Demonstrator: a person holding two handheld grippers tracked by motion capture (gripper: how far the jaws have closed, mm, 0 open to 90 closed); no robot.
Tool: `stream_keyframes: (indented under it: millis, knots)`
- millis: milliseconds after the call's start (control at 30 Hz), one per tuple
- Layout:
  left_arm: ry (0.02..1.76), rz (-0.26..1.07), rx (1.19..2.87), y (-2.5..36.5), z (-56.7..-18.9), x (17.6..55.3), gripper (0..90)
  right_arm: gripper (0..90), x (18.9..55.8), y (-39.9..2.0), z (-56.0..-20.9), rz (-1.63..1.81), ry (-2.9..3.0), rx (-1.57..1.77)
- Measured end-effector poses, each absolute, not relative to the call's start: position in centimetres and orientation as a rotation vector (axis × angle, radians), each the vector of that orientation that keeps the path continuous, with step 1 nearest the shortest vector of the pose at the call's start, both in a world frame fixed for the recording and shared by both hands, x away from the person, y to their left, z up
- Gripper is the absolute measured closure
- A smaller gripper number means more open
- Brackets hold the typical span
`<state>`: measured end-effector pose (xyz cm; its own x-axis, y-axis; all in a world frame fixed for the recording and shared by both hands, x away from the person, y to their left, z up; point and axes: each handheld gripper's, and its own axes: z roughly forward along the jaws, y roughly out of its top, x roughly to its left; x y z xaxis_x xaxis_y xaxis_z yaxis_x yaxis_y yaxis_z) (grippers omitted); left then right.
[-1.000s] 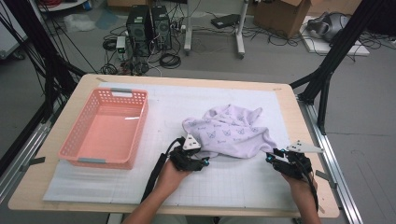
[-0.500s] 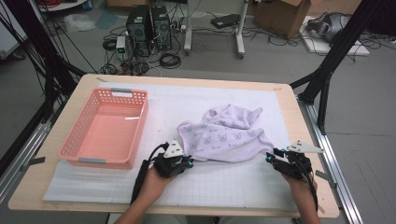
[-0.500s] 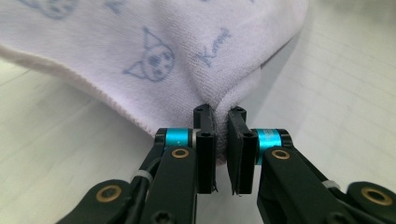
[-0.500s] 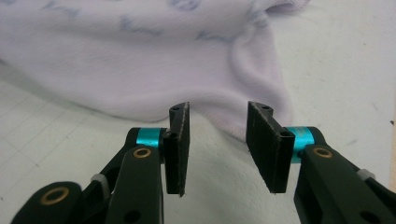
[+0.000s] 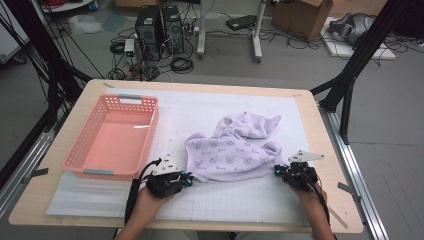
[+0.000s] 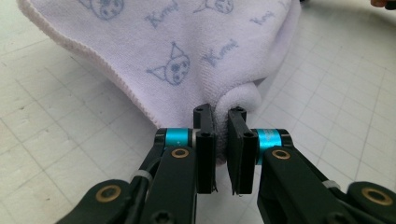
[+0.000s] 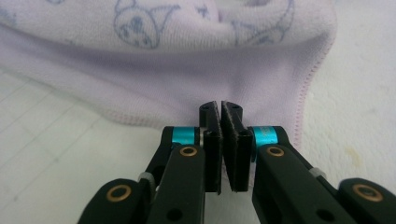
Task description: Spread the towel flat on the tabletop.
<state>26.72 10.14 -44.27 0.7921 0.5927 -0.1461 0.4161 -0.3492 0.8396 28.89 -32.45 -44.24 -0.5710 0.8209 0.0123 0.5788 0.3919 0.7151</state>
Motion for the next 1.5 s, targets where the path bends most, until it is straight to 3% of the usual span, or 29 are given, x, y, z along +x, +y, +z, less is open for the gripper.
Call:
stream_keyframes:
  millis: [267,567,633,667,700,767,933,1067,1267,1333,1367,1400,1433,1500]
  knots:
    - [0.724,0.167,1.959,11.1,-43.9,24.4,84.1,88.0,25.8,-33.9,-43.6,0.951,2.347,1.223]
    - [0.717,0.101,1.997,11.5,-44.2,20.0,84.1,88.0,19.5,-34.7,-42.8,0.971,2.401,1.206]
    - [0.739,0.075,1.978,11.6,-44.4,19.4,74.2,86.6,18.2,-34.8,-43.0,0.990,2.431,1.214]
    - [0.760,0.075,1.958,11.6,-44.3,19.3,61.4,81.4,17.9,-34.7,-43.1,0.999,2.425,1.210]
    - [0.798,0.079,1.926,11.7,-44.3,19.2,50.5,70.7,17.8,-34.6,-43.0,1.002,2.408,1.202]
    - [0.856,0.113,1.856,12.1,-44.0,19.0,41.4,61.3,17.7,-34.7,-42.7,1.051,2.347,1.220]
    - [0.941,0.224,1.785,13.0,-43.6,19.4,41.2,59.3,18.2,-35.5,-42.0,1.129,2.203,1.256]
    - [1.026,0.224,1.841,11.7,-44.3,20.8,42.0,61.4,20.0,-36.2,-42.6,1.100,2.123,1.359]
    - [1.008,0.244,1.932,9.1,-45.4,21.2,41.8,62.1,21.4,-35.6,-44.5,1.016,2.194,1.380]
    - [0.989,0.312,1.971,8.7,-45.3,20.9,50.1,62.5,21.4,-35.4,-44.6,1.015,2.190,1.380]
    - [0.975,0.373,1.989,8.6,-45.4,20.7,67.5,70.7,21.3,-35.3,-44.6,1.023,2.198,1.369]
    - [0.955,0.415,1.995,8.6,-45.5,20.5,72.3,76.1,21.2,-35.2,-44.6,1.032,2.213,1.362]
    - [0.947,0.411,1.992,8.7,-45.6,20.4,84.3,83.9,21.1,-35.2,-44.6,1.050,2.232,1.352]
    - [0.943,0.409,2.007,8.7,-45.4,20.1,87.1,85.8,21.0,-35.0,-44.6,1.075,2.271,1.328]
